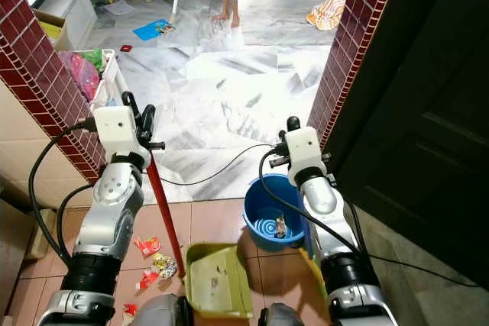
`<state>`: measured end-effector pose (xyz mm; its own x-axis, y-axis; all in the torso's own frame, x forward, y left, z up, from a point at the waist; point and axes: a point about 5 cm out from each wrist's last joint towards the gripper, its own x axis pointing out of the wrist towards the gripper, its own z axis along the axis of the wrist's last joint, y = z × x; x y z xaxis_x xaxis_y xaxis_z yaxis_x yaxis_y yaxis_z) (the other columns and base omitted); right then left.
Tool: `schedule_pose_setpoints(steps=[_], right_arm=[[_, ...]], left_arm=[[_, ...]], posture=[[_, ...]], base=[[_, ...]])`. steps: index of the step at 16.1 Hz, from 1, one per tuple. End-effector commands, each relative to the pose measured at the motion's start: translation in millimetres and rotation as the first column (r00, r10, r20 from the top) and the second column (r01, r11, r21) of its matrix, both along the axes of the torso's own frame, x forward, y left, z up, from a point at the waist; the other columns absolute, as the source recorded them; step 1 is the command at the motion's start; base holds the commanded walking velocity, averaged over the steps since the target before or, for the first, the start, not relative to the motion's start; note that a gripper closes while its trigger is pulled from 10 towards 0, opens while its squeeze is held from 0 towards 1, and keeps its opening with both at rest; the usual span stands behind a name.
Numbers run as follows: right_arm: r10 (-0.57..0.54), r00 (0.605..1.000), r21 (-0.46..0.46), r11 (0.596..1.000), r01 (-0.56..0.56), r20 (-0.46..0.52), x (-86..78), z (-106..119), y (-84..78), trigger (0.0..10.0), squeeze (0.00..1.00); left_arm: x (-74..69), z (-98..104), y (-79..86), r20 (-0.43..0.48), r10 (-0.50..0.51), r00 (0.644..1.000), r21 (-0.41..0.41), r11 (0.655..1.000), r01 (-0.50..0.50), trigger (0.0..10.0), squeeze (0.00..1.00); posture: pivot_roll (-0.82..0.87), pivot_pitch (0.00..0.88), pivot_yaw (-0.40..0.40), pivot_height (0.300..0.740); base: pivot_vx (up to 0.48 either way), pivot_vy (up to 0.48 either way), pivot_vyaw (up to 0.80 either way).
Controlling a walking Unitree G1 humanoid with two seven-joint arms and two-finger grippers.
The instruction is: Sweep floor
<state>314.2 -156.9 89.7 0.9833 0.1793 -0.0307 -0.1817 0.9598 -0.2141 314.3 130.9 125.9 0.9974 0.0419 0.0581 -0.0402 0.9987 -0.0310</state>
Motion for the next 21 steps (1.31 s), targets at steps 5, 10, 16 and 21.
schedule_pose_setpoints(steps=[5,10,16,21], right_arm=[[0.041,0.998,0.040,0.998,-0.042,0.042,1.2,14,11.3,10.0,0.00],[0.072,0.997,0.076,0.995,-0.072,0.007,-10.1,3,23.2,10.0,0.00],[0.051,0.999,0.083,0.995,-0.050,-0.016,-18.3,-1,20.1,10.0,0.00],[0.062,0.998,0.077,0.995,-0.060,-0.015,-20.7,0,24.3,10.0,0.00]], left_arm=[[-3.8,4,-5.6,0.020,-0.016,1.000,-0.012,1.000,0.016,10.0,0.00],[-14.8,-3,-6.5,-0.019,-0.020,1.000,-0.030,0.999,0.019,10.0,0.00],[-22.8,1,-20.0,-0.034,-0.114,0.993,-0.015,0.993,0.114,10.0,0.00],[-22.1,4,-24.1,-0.039,-0.131,0.991,-0.029,0.991,0.130,10.0,0.00]], posture=[[-0.06,0.000,0.000,0.740],[-0.04,0.000,0.012,0.740],[-0.02,0.020,0.022,0.740],[-0.04,0.036,0.029,0.740]], base=[[-0.112,0.000,0.00],[-0.286,0.000,0.00],[-0.269,0.000,0.00],[-0.102,0.000,0.00]])
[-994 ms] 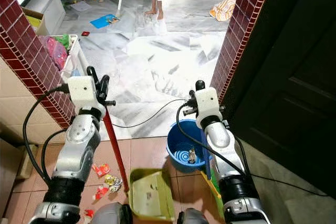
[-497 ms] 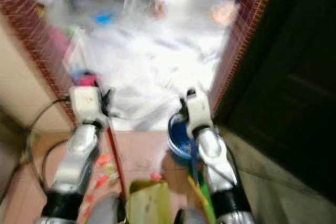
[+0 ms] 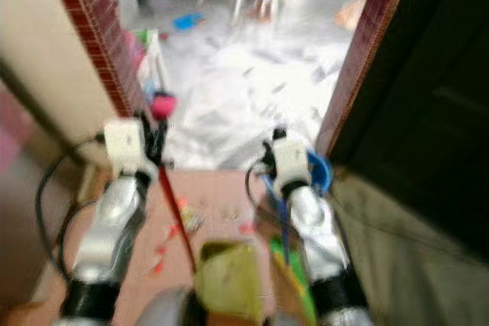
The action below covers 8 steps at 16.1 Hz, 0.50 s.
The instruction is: Sweep floor
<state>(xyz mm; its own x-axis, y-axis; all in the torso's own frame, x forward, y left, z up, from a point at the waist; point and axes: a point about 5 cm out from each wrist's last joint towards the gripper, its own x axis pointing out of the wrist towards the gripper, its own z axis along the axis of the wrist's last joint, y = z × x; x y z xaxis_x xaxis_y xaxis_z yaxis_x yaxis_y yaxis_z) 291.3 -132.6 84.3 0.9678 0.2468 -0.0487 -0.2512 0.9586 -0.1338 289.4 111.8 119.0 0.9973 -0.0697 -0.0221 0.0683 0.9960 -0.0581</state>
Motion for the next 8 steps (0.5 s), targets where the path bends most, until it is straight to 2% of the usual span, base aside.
schedule_pose_setpoints(steps=[1,5,8], right_arm=[[-0.007,1.000,-0.001,1.000,0.007,0.019,2.5,6.4,-0.5,10.0,0.00],[-0.011,1.000,-0.012,1.000,0.011,0.021,1.6,5.6,-2.7,10.0,0.00],[0.015,0.999,-0.047,0.999,-0.013,0.040,0.4,7.5,1.5,10.0,0.00]], left_arm=[[3.0,12.0,-5.5,0.039,-0.023,0.999,-0.004,1.000,0.024,10.0,0.00],[0.3,10.6,-2.7,0.020,-0.023,1.000,-0.010,1.000,0.023,10.0,0.00],[-1.4,10.1,-1.6,0.009,-0.016,1.000,-0.013,1.000,0.016,10.0,0.00]], posture=[[-0.04,0.041,0.032,0.740],[-0.03,0.053,0.029,0.740],[-0.03,0.063,0.023,0.740]], base=[[-0.266,0.000,0.00],[-0.313,0.000,0.00],[-0.325,0.000,0.00]])
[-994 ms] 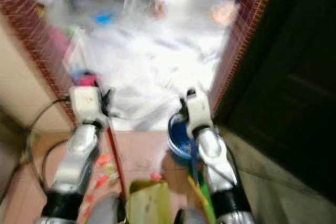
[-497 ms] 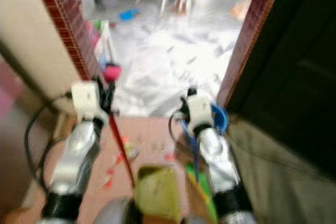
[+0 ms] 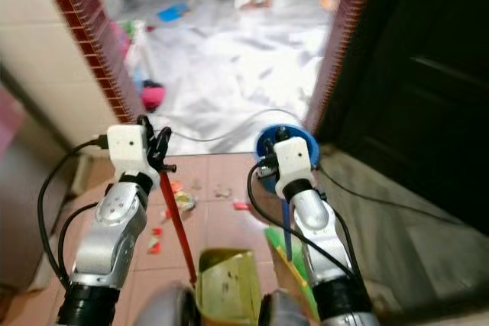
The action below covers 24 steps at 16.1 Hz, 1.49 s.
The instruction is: Sweep floor
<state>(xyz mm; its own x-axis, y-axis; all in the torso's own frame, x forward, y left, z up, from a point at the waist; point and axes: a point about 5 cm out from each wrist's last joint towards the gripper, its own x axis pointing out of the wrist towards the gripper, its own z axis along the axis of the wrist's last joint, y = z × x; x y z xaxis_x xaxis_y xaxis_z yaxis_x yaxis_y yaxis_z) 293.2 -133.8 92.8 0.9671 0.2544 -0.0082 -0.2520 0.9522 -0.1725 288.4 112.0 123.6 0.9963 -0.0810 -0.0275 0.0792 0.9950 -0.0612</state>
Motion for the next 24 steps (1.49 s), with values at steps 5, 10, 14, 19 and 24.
schedule_pose_setpoints(steps=[5,10,14,19,24], right_arm=[[-0.022,0.983,-0.090,0.995,0.038,0.181,0.6,23,-5.5,10.0,0.00],[-0.013,0.966,-0.162,0.985,0.057,0.260,3.0,38,-5.8,10.0,0.00],[-0.050,0.987,-0.183,0.980,0.077,0.150,5.6,21,-11.8,10.0,0.00],[-0.056,0.997,-0.184,0.981,0.066,0.059,4.7,7,-10.6,10.0,0.00],[-0.073,0.997,-0.169,0.983,0.070,-0.013,4.5,-2,-12.6,10.0,0.00]], left_arm=[[-0.5,5,-5.8,0.007,-0.018,1.000,-0.021,1.000,0.018,10.0,0.00],[0.2,9,-1.2,0.035,-0.012,0.999,0.018,1.000,0.012,10.0,0.00],[-1.2,7,2.5,0.027,-0.017,1.000,0.033,0.999,0.016,10.0,0.00],[0.5,5,-1.8,0.004,-0.018,1.000,-0.009,1.000,0.018,10.0,0.00],[1.5,4,-5.6,-0.006,-0.039,0.999,-0.018,0.999,0.039,10.0,0.00]], posture=[[-0.03,0.066,0.026,0.740],[-0.04,0.064,0.023,0.740],[-0.03,0.055,0.018,0.740],[-0.04,0.050,0.017,0.740],[-0.04,0.064,0.020,0.740]], base=[[-0.317,0.000,0.00],[-0.061,0.000,0.00],[0.000,0.000,0.00],[0.000,0.000,-0.32],[0.000,0.260,-0.32]])
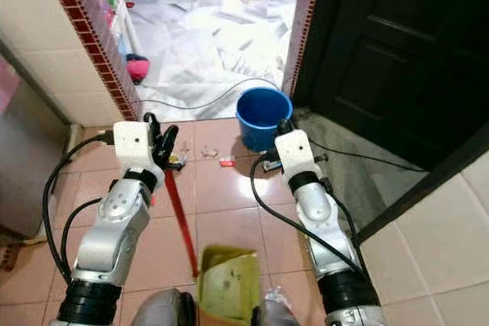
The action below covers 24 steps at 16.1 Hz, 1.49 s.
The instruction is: Sweep floor
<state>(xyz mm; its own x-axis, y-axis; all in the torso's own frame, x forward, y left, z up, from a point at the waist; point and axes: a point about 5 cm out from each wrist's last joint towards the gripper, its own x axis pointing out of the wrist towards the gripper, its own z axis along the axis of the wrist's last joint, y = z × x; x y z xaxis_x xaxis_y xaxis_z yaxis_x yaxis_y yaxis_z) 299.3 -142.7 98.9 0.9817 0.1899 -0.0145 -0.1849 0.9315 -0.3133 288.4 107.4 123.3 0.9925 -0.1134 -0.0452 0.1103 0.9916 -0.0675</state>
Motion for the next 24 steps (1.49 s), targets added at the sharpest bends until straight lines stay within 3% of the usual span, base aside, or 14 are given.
schedule_pose_setpoints(steps=[1,4,11,14,18,20,24], right_arm=[[-0.010,0.999,-0.027,1.000,0.009,-0.048,-2.1,-8,-2.8,10.0,0.00],[-0.003,0.997,-0.038,0.999,0.000,-0.082,-2.4,-12,-1.5,10.0,0.00],[-0.074,0.969,-0.049,0.997,0.064,-0.236,-3.8,-31,-10.1,10.0,0.00],[-0.121,0.947,-0.005,0.992,0.125,-0.297,-3.5,-36,-13.8,10.0,0.00],[-0.146,0.946,0.026,0.987,0.161,-0.290,-1.6,-33,-15.5,10.0,0.00],[-0.154,0.965,0.086,0.981,0.175,-0.211,2.7,-20,-14.1,10.0,0.00],[-0.165,0.979,0.208,0.960,0.187,-0.122,13.2,1,-5.3,10.0,0.00]], left_arm=[[1.5,4,-1.8,0.011,-0.007,1.000,-0.015,1.000,0.007,10.0,0.00],[0.3,3,-4.0,0.003,-0.014,1.000,-0.020,1.000,0.014,10.0,0.00],[1.9,3,-7.0,0.008,-0.050,0.999,0.035,0.998,0.050,10.0,0.00],[6.8,3,-10.2,0.028,-0.050,0.998,0.073,0.996,0.048,10.0,0.00],[11.7,3,-13.1,0.031,-0.061,0.998,0.066,0.996,0.058,10.0,0.00],[14.1,-1,-14.8,0.022,-0.057,0.998,0.063,0.996,0.055,10.0,0.00],[29.7,-20,-13.2,0.001,0.107,0.994,0.024,0.994,-0.107,10.0,0.00]], posture=[[-0.04,0.067,0.019,0.740],[-0.04,0.072,0.014,0.740],[-0.05,0.078,0.015,0.740],[-0.05,0.079,0.017,0.740],[-0.05,0.080,0.019,0.740],[-0.05,0.082,0.019,0.740],[-0.05,0.083,0.016,0.740]], base=[[0.000,0.480,0.00],[0.000,0.465,0.00],[0.000,0.000,0.00],[0.000,0.000,0.00],[0.000,0.000,0.00],[0.000,0.000,0.00],[0.000,0.000,0.00]])
